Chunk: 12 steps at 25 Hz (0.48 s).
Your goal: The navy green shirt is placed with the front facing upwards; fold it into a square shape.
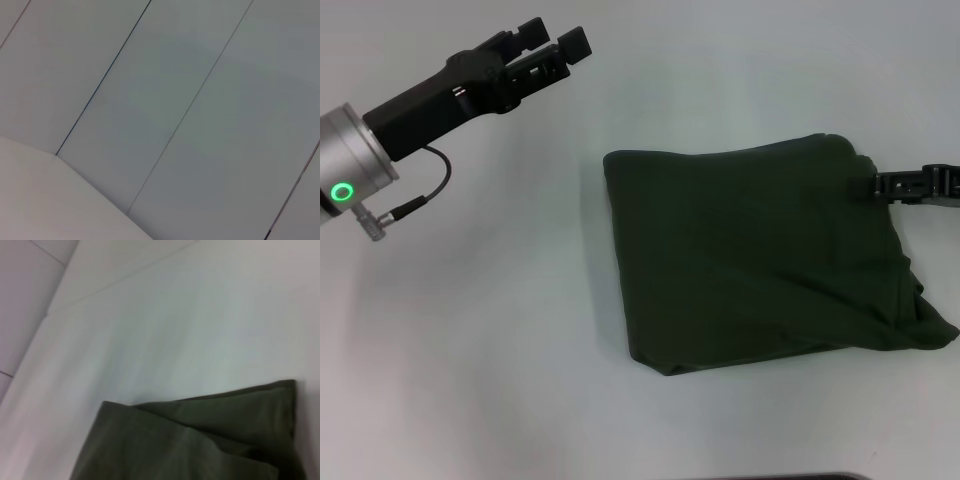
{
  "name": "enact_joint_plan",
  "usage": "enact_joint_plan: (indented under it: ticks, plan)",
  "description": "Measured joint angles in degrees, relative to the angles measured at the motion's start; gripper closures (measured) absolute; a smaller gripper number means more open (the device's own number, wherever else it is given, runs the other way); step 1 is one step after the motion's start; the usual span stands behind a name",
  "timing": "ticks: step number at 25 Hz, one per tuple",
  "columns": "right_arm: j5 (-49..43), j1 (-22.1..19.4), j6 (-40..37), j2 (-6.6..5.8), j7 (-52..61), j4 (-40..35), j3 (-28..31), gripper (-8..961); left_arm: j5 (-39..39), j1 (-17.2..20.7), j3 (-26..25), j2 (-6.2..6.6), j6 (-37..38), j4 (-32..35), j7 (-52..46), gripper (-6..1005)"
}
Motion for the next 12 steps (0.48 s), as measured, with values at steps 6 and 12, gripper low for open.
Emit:
enact_joint_plan:
  ticks: [6,12]
  plan:
    - [-0.07,-0.38,0.66,-0.18,0.45,0.04,-0.04,220,0.00,-0.13,0.00,0.07,-0.07,0.00,0.01,95]
    - [-0.10,-0.33,1.61,0.22,0.47,0.16,-0.72,221,0.02,-0.22,0.00,0.09,-0.12,-0.01,0.09,95]
